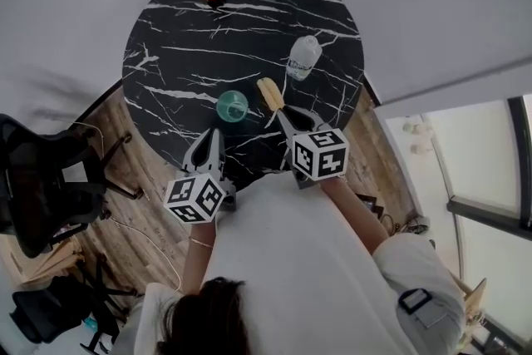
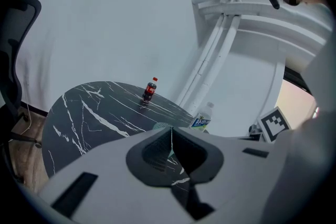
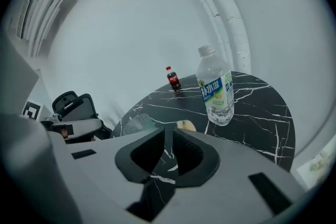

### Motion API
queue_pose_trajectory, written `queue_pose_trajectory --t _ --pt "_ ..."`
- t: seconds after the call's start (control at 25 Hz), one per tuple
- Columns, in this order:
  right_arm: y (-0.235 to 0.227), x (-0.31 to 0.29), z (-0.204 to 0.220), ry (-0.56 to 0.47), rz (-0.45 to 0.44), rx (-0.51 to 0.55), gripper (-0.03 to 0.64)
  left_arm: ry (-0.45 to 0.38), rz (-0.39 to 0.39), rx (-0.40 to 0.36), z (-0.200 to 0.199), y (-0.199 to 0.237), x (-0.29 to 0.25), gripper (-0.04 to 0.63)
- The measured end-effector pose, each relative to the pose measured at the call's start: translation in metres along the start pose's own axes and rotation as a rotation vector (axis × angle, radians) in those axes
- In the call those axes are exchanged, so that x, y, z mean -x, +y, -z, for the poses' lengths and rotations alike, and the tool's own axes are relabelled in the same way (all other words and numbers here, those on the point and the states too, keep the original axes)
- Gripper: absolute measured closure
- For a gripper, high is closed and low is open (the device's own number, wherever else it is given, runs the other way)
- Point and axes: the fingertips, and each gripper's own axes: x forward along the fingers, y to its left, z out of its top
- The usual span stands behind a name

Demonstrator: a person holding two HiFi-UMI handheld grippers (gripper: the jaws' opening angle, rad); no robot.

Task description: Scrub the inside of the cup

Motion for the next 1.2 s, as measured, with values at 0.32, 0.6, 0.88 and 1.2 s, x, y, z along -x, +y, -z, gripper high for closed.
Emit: queue_pose_trajectory --t 0.32,0.6,0.88,1.2 --pt "0.01 0.0 0.006 0.02 0.02 0.054 0.577 0.03 0.009 -0.052 0.008 -0.011 0.001 0.58" --pt "0.016 -0.001 0.009 0.028 0.0 0.052 0.581 0.049 -0.013 -0.037 0.016 -0.007 0.007 0.583" --pt "0.036 -0.009 -0.002 0.063 -0.198 0.212 0.583 0.053 0.019 -0.072 0.016 -0.013 0.007 0.583" --pt "0.038 0.001 -0.002 0.135 -0.31 0.381 0.583 0.04 0.038 -0.051 0.016 -0.013 0.009 0.583"
